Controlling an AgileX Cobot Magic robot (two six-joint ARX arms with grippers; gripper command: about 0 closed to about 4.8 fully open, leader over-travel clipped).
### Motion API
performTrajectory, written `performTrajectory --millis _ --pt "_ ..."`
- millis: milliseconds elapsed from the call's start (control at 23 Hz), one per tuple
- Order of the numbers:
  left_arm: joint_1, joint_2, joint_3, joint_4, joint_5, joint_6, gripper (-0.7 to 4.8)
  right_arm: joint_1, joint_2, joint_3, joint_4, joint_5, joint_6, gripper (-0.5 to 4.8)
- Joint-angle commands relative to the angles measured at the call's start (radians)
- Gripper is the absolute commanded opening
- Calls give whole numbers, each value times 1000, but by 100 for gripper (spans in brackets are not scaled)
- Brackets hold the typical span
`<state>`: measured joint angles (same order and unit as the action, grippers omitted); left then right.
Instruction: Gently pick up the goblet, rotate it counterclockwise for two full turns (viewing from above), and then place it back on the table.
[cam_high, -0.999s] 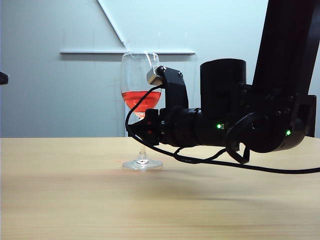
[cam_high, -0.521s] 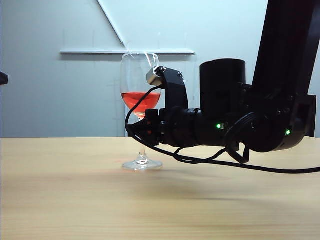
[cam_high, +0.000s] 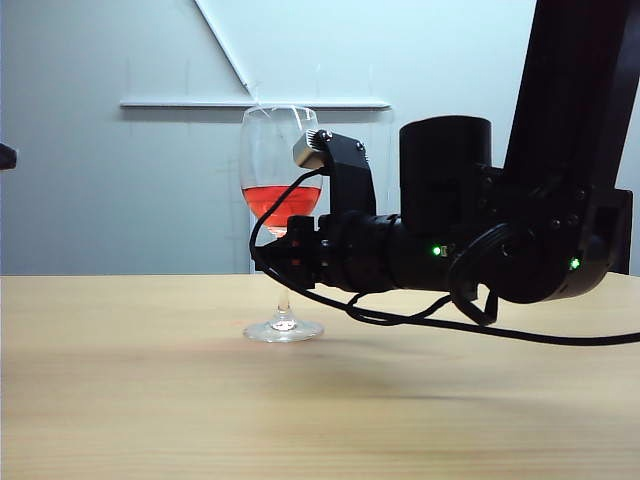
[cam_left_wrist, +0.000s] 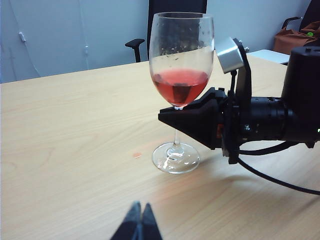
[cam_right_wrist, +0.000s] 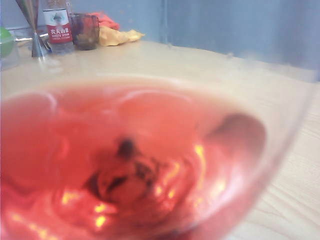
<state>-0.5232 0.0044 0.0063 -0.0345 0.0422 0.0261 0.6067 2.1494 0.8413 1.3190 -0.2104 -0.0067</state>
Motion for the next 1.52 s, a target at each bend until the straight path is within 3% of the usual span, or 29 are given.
performTrajectory --millis 43,174,478,521,608,738,825,955,1172,1520 --pt "1 2 3 13 3 0 -5 1 -8 -2 24 -2 3 68" --pt "1 2 3 13 3 0 -5 1 -8 -26 26 -2 3 121" --pt "2 2 3 13 3 0 -5 1 -52 -154 92 -4 4 128" --pt "8 2 3 13 4 0 -5 3 -95 -200 92 -27 4 166" --pt "29 2 3 13 5 0 -5 3 -150 -246 92 -39 4 181" --pt "114 2 3 13 7 0 -5 2 -240 -311 91 -25 4 180" --pt "240 2 3 13 6 0 -5 2 -344 -384 84 -24 5 179" --pt "398 2 3 13 -1 0 -5 2 -479 -476 51 -24 35 156" --pt "453 2 3 13 0 0 -5 2 -664 -610 45 -32 117 -9" --pt "452 2 3 13 4 0 -5 2 -948 -708 -156 -32 164 -9"
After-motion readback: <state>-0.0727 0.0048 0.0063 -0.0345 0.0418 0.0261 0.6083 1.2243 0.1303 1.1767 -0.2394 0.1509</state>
